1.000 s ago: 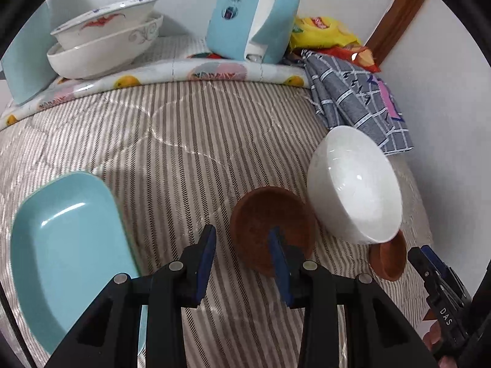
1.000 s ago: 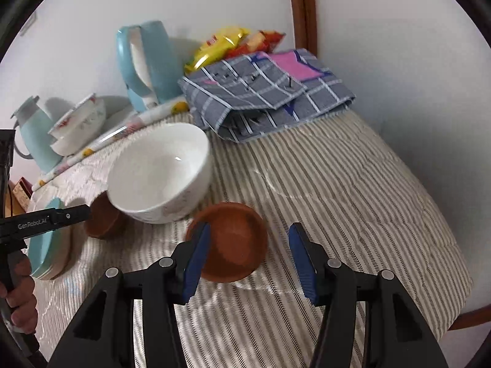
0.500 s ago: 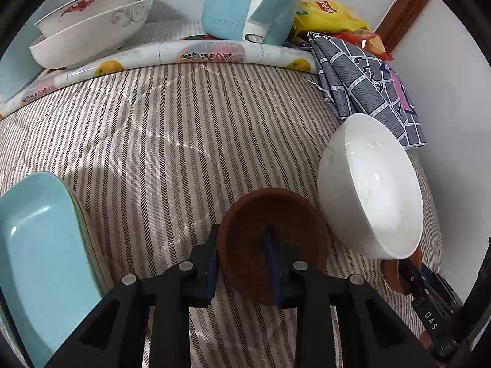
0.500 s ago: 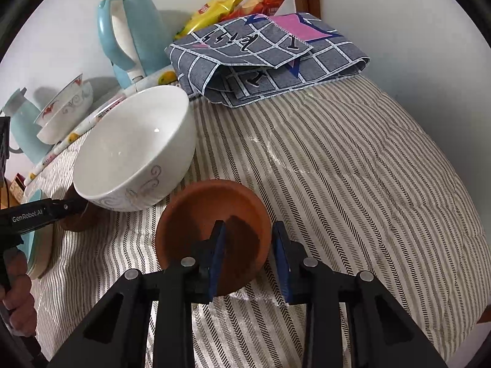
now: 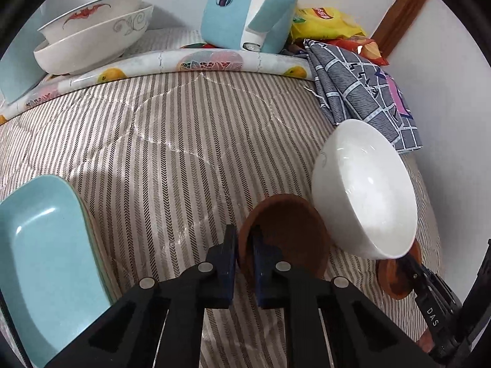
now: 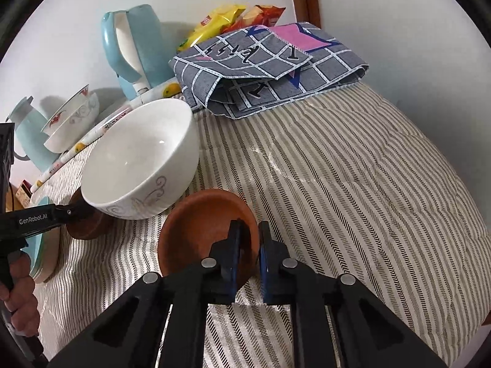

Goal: Organize plates and bowls
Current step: 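Grip one brown bowl rim with the left gripper while the right grips the other, then carry both brown bowls toward the white bowl with both grippers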

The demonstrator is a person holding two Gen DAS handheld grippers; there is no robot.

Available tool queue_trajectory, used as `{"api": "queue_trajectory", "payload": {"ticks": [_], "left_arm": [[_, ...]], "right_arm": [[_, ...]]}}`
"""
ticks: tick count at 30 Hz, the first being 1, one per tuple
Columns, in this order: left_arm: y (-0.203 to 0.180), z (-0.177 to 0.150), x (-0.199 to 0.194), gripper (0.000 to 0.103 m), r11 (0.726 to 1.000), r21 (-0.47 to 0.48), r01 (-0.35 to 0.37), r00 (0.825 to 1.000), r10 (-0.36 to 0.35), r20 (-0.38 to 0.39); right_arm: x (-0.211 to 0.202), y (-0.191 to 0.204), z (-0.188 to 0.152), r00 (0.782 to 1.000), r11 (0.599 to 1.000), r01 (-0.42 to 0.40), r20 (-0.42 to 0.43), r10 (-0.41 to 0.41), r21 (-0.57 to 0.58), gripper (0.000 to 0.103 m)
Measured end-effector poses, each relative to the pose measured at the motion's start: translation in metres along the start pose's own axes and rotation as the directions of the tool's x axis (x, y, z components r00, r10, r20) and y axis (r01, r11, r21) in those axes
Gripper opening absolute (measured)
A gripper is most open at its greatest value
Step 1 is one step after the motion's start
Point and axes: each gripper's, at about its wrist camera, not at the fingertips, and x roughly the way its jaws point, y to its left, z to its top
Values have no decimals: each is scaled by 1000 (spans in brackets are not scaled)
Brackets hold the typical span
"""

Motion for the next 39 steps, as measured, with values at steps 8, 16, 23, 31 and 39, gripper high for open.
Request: {"api": "queue_trajectory", "payload": {"ticks": [8,16,23,31,39], "left_arm": [[-9,-12,-19,9,999,22,24,1000,-25,17],[-12,-19,-49,9,999,34,32,998,-33,59],[-10,-20,-79,9,999,41,18,994,-23,107],[-7,-22,-113,9,999,52,8,986,-17,166],[-4,-24,-138,9,998,61,26,979,-38,201]], "right_arm": [[-17,1,-5,1000,1000,-6,19,6,10,9],[-44,-1,-9,999,1000,1,53,-3,25,9],[-71,3,-4,996,1000,15,89,-17,18,9],[-104,12,1,990,1000,20,143,-23,22,9],[-129,26,5,983,999,30,183,-32,15,9]]}}
